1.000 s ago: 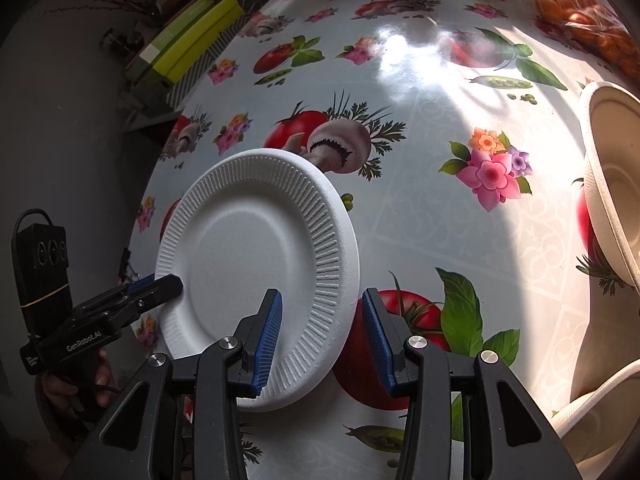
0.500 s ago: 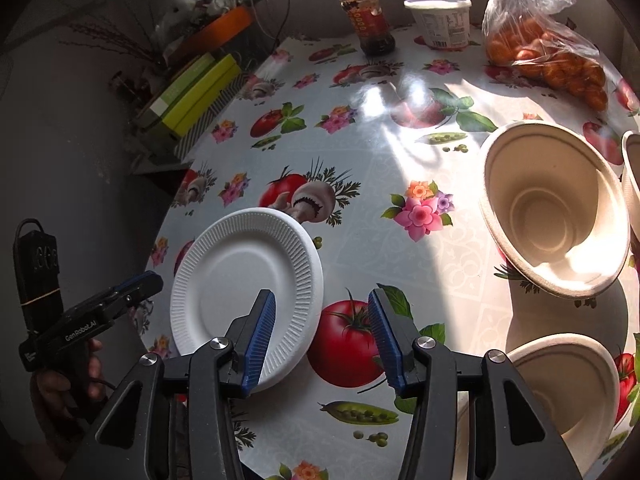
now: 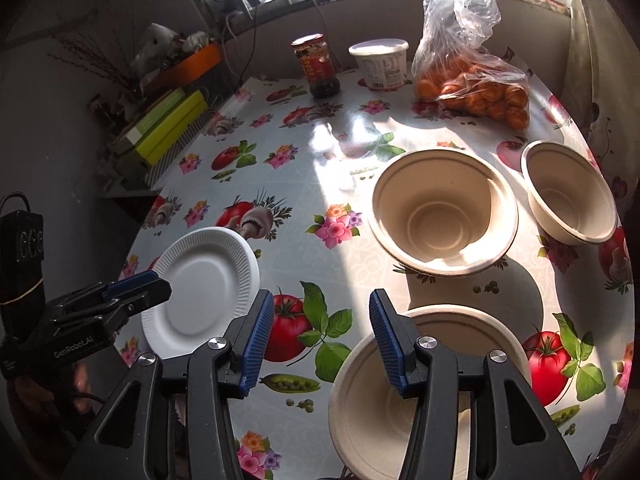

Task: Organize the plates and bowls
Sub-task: 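Move both tools toward the beige paper bowls on the table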

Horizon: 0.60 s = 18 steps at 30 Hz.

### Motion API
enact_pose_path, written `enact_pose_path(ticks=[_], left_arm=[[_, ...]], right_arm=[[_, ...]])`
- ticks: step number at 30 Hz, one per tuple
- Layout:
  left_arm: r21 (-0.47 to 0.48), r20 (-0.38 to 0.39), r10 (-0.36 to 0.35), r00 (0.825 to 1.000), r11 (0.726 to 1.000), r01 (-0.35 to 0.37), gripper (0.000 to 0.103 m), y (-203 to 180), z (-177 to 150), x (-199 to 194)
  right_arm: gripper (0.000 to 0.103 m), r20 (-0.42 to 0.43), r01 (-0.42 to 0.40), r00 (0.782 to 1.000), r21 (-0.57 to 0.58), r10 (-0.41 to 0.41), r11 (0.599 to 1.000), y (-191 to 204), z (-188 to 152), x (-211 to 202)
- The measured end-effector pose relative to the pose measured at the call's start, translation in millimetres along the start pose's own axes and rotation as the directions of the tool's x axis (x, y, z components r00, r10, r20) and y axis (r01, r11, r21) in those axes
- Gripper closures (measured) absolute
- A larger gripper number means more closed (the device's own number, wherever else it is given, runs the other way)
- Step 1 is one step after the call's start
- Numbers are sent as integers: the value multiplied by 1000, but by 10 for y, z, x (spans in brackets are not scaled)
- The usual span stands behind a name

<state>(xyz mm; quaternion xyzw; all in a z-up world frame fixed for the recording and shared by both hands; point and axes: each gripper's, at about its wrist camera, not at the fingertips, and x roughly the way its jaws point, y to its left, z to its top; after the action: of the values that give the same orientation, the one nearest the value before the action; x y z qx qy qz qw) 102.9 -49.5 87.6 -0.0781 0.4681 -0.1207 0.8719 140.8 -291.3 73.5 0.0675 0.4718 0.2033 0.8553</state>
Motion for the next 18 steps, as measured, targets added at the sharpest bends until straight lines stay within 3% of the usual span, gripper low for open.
enact_pose_path(ticks=[10, 18], left_arm=[[106, -21, -64, 998, 992, 66, 63, -583, 90, 283], [160, -17, -49, 999, 986, 51, 63, -806, 239, 455]], right_arm=[[53, 52, 90, 994, 72, -94, 993, -401, -143, -196], [53, 101, 197, 973, 115, -209, 974, -662, -165, -297]])
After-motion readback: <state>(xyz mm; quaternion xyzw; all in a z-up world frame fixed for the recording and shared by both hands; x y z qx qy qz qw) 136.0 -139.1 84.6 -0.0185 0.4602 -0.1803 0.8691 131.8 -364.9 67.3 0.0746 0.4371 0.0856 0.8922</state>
